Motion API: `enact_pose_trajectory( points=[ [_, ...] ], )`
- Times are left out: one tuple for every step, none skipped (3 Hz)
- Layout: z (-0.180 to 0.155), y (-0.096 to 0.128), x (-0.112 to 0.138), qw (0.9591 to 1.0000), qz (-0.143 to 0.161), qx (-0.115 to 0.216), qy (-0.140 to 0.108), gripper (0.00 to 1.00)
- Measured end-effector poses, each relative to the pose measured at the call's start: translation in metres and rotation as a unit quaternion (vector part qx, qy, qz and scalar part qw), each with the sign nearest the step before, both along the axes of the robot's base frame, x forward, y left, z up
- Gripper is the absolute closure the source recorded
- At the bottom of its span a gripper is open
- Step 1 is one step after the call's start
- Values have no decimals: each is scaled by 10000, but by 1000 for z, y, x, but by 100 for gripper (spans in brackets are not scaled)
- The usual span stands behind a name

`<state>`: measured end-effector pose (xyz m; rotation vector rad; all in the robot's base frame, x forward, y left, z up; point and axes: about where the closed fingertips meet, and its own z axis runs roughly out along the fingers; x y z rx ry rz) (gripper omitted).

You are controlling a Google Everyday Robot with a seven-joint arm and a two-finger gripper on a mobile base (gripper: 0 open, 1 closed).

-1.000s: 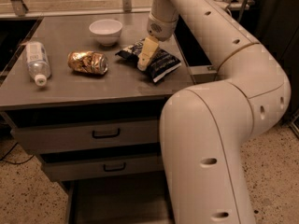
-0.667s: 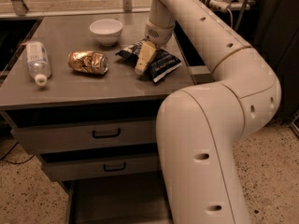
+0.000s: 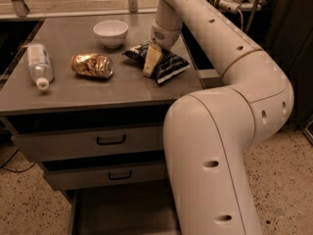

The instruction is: Place blue chip bag into bottom drawer

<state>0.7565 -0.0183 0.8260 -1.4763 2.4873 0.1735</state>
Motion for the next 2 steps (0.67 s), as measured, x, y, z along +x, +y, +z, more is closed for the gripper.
enact_pose_trajectory(
  points=[
    [0, 0, 0, 10000, 0, 1, -2, 64],
    [0, 0, 0, 10000, 0, 1, -2, 87]
  ],
)
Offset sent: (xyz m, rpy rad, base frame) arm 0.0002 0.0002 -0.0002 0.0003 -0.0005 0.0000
